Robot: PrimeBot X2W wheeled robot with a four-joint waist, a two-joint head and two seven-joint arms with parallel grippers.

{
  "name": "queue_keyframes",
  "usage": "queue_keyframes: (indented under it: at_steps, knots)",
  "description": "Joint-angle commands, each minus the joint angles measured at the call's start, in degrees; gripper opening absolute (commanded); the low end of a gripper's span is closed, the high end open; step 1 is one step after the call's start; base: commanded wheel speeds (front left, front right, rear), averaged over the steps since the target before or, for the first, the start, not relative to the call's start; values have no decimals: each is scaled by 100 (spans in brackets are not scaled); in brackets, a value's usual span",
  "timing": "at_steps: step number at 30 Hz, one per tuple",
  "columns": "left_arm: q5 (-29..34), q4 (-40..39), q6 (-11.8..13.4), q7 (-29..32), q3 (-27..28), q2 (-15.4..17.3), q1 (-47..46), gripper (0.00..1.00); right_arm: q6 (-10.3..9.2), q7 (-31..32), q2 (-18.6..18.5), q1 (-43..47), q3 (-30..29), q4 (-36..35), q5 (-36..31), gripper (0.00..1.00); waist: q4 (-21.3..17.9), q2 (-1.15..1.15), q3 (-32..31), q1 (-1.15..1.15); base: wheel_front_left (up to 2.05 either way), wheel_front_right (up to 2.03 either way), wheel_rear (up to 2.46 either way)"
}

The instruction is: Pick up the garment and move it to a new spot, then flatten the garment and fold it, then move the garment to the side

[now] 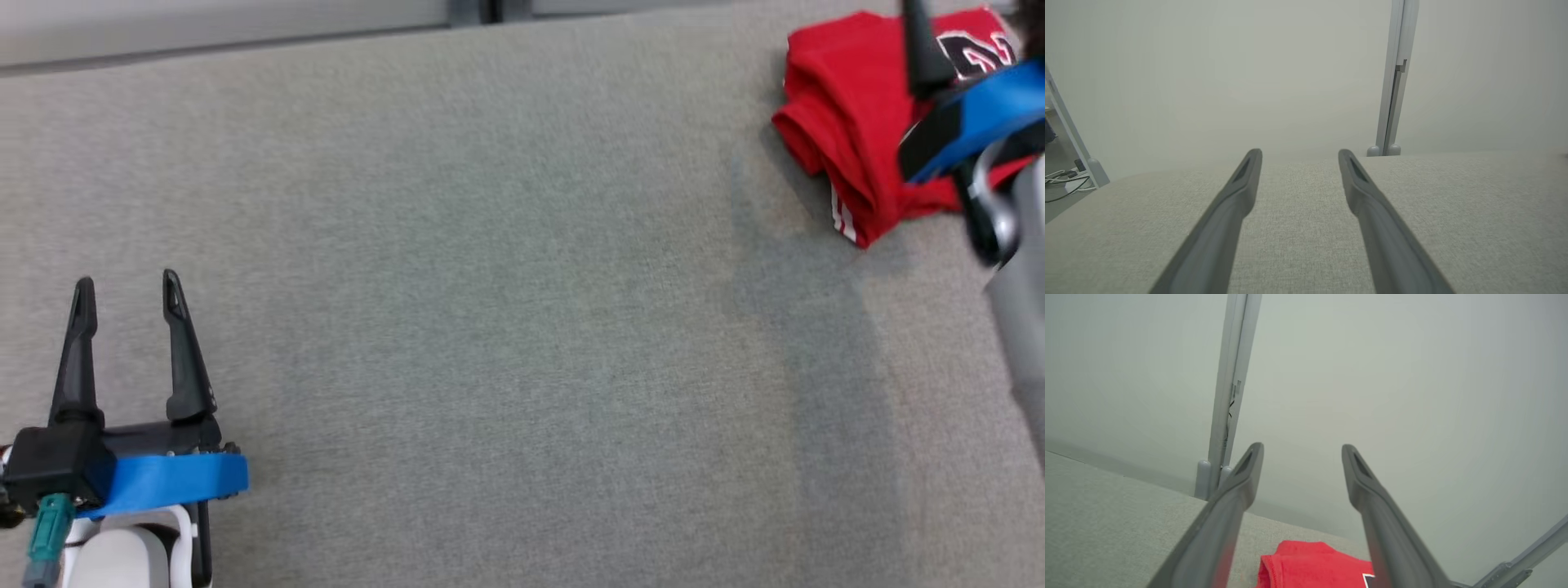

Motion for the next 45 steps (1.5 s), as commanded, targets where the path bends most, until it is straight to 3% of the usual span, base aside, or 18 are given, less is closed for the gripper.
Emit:
queue_keyframes:
  at_steps: [1,8,25,33,45]
  knots:
    - [-44,45,11,-14,22,-21,63,100,1,-14,64,279,66,-195,5,100,21,1,-108,1,0,0,0]
    - [-75,281,-14,-14,18,-141,355,100,1,-15,399,1613,134,-1193,176,100,350,1,-681,1,0,0,0]
    - [-110,691,-58,-14,70,-268,808,100,1,-16,1098,4332,-649,-2113,286,100,707,1,-1396,1,0,0,0]
    - [-132,827,-74,-14,-65,-314,887,100,1,-16,1492,5210,-1210,-2610,132,100,810,1,-1597,1,0,0,0]
    - [-134,1081,-118,-14,-20,-324,947,100,1,51,1714,5610,-1371,-2814,-130,100,850,1,-1873,1,0,0,0]
